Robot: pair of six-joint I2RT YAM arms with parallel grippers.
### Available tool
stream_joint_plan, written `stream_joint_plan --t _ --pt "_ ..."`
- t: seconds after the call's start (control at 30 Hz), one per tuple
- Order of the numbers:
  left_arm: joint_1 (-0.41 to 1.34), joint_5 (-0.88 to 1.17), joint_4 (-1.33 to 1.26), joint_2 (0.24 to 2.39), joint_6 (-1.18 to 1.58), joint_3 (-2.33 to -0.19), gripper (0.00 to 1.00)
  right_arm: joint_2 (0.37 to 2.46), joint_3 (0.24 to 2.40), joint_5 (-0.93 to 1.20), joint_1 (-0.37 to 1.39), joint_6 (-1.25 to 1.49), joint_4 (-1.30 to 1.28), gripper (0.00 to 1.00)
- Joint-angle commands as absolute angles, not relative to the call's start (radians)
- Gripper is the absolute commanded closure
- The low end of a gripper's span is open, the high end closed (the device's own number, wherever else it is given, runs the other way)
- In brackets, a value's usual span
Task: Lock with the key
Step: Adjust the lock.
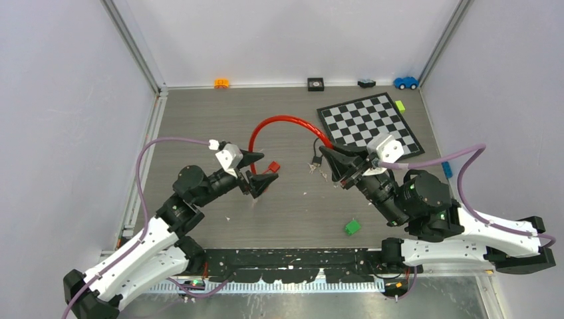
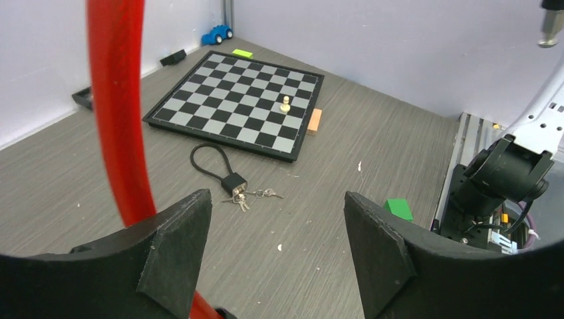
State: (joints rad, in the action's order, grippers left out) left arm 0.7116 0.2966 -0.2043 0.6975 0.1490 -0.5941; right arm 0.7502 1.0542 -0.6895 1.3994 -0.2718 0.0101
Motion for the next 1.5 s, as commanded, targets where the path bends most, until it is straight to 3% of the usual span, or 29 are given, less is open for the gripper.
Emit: stream_joint_plan --t 0.0,0.4,0.9,1.33,1.47 --pt "0.712 0.278 -0.169 0.674 0.118 -0.592 0.25 0.743 1.125 -0.571 1.401 -0.217 0.041 0.99" --pt "0.712 0.297 -0.158 0.588 0.088 -0.566 0.25 0.750 1.155 -0.585 1.400 -0.272 0.015 0.99" --pt "0.712 0.095 -0.083 0.519 0.074 -0.543 0.27 0.738 1.179 -0.528 1.401 -0.228 0.007 0.99" --pt "0.712 0.071 -0.140 0.537 0.070 -0.503 0.26 0.724 1.196 -0.466 1.401 -0.164 0.021 0.99" --pt "0.712 0.129 -0.152 0.567 0.075 -0.499 0.37 0.714 1.199 -0.460 1.401 -0.156 0.032 0.99"
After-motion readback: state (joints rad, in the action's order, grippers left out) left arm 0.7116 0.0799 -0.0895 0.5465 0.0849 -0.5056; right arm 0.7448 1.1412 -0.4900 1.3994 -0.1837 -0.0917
